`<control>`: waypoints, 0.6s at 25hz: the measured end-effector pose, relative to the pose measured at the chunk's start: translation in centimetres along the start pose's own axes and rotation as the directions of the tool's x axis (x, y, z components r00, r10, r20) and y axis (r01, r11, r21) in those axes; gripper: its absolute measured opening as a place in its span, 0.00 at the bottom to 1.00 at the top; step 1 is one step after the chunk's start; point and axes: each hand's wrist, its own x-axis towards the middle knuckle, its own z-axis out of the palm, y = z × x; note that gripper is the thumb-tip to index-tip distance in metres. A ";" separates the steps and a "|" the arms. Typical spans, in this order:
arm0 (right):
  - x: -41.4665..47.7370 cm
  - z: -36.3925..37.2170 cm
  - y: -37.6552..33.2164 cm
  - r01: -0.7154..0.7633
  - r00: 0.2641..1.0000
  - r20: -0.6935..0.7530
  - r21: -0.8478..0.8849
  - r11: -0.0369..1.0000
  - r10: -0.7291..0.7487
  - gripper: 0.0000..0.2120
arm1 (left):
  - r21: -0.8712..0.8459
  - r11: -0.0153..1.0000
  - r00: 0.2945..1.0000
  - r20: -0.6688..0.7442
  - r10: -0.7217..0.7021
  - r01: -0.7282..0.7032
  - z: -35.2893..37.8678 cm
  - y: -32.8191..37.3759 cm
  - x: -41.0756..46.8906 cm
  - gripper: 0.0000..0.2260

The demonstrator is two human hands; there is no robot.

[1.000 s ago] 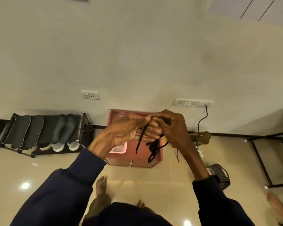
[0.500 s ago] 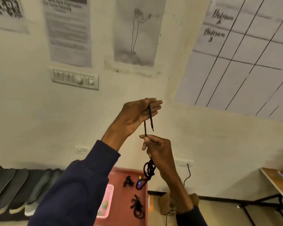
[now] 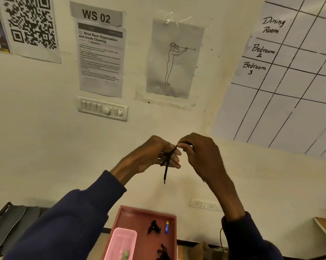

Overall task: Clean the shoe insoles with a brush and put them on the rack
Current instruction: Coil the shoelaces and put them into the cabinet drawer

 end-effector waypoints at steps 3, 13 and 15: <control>1.3 1.6 0.1 -0.020 1.000 -0.005 0.354 0.935 0.023 0.11 | -0.252 0.966 0.992 0.121 -0.034 0.064 -1.9 0.8 -0.7 0.12; -2.4 7.9 -4.6 -0.339 0.935 0.121 0.579 0.741 0.334 0.12 | -0.587 0.752 0.947 -0.082 0.312 -0.299 -4.6 -0.1 3.6 0.15; -3.3 7.5 -4.6 -0.303 0.952 0.119 0.506 0.807 0.283 0.10 | -0.495 0.805 0.944 -0.125 0.306 -0.326 -4.9 -1.0 4.2 0.14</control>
